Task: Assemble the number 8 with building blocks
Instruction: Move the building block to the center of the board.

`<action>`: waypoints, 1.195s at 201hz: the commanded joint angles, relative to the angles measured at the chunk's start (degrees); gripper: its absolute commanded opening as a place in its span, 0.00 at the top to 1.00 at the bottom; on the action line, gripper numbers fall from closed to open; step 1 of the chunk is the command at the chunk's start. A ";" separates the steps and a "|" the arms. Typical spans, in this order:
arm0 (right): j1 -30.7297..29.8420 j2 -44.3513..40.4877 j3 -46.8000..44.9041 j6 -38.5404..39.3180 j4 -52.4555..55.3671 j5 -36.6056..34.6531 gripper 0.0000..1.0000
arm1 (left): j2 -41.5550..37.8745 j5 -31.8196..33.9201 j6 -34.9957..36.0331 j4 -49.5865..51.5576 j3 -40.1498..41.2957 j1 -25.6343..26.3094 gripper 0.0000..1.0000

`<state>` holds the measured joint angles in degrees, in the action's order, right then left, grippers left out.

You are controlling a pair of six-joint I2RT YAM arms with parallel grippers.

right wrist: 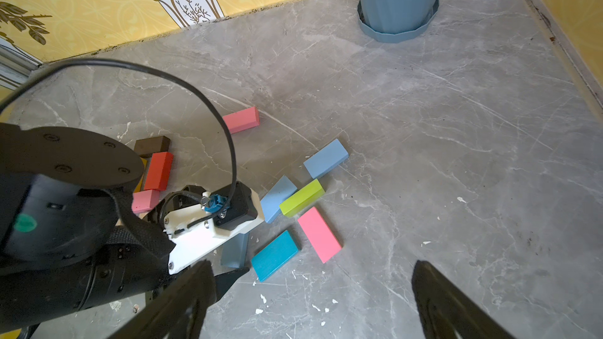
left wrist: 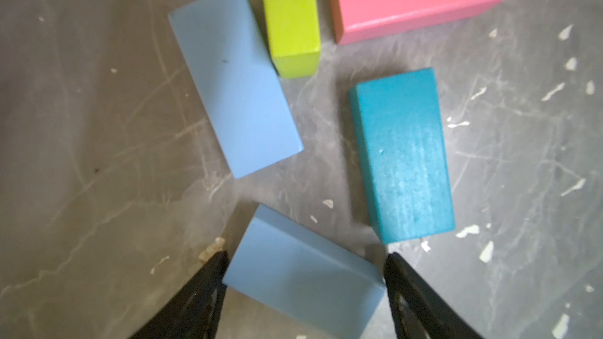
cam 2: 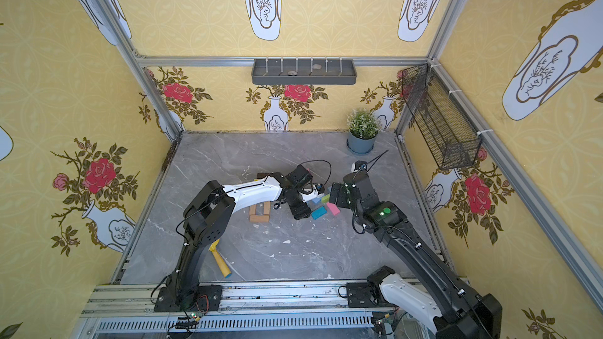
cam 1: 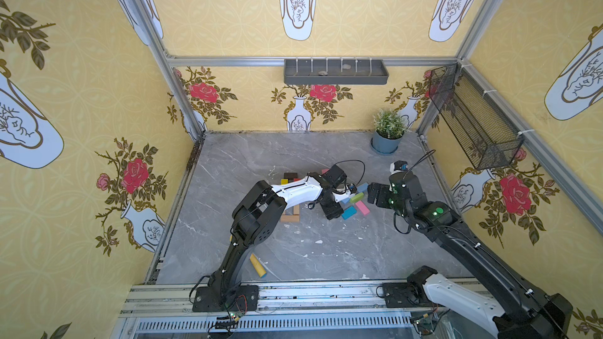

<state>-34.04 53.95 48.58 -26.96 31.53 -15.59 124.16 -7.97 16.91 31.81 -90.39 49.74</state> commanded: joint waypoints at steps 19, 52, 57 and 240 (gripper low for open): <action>0.03 -0.08 -0.31 0.18 -0.50 -0.07 0.03 | 0.95 2.32 -1.08 0.14 0.18 -0.25 0.31; 0.03 0.16 -0.28 0.35 -0.57 -0.03 0.03 | 1.00 4.83 -3.16 -0.69 0.75 -1.28 0.34; 0.03 0.27 -0.24 0.38 -0.63 0.03 0.02 | 0.95 5.03 -3.37 -0.91 0.80 -1.46 0.35; -0.06 1.84 -1.18 -1.20 -1.54 1.11 0.03 | -6.70 7.08 -9.30 -4.17 0.55 -5.53 0.15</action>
<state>-34.04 55.40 47.35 -27.42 31.46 -14.09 122.43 -0.86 9.82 28.97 -92.44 44.18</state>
